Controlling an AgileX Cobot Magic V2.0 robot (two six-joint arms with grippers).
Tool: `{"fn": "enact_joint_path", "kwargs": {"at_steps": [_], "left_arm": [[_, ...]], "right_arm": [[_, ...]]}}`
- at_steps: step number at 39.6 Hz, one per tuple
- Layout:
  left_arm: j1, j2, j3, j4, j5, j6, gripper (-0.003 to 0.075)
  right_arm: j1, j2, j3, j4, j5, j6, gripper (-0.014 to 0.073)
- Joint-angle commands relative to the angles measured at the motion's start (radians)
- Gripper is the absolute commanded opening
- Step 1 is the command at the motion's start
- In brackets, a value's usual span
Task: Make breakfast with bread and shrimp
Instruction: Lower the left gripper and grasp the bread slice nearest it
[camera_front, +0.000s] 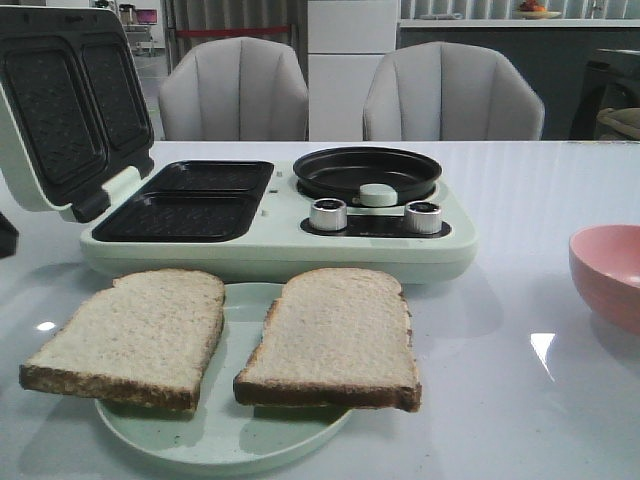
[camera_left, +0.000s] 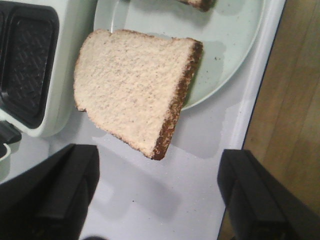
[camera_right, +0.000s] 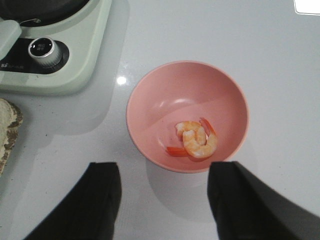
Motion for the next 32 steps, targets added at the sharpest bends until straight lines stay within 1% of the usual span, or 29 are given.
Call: {"fn": "enact_joint_path", "kwargs": {"at_steps": [1,4,7,14,20,26,29,32], "left_arm": [[-0.068,0.084,-0.027,0.193,0.053,-0.157,0.0530],[-0.070,0.153,-0.027,0.265,0.065,-0.240,0.0530],[-0.058,0.202,-0.027,0.308,0.067,-0.281,0.0530],[-0.012,0.283,-0.031,0.368,0.067,-0.300,0.0530],[0.051,0.313,-0.031,0.456,0.062,-0.381,0.0530],[0.098,0.330,-0.031,0.521,0.010,-0.382,0.0530],[0.122,0.343,-0.031,0.540,0.003,-0.383,0.0530],[0.144,0.352,-0.031,0.545,-0.034,-0.385,0.0530]], "right_arm": [[-0.005,-0.004,-0.034,0.006,-0.070,-0.006,0.0499],[-0.005,-0.004,-0.034,0.006,-0.070,-0.006,0.0499],[-0.005,-0.004,-0.034,0.006,-0.070,-0.006,0.0499],[-0.005,-0.004,-0.034,0.006,-0.070,-0.006,0.0499],[-0.005,-0.004,-0.034,0.006,-0.070,-0.006,0.0499],[-0.005,-0.004,-0.034,0.006,-0.070,-0.006,0.0499],[-0.005,-0.004,-0.034,0.006,-0.070,-0.006,0.0499],[-0.005,-0.004,-0.034,0.006,-0.070,-0.006,0.0499]]}}
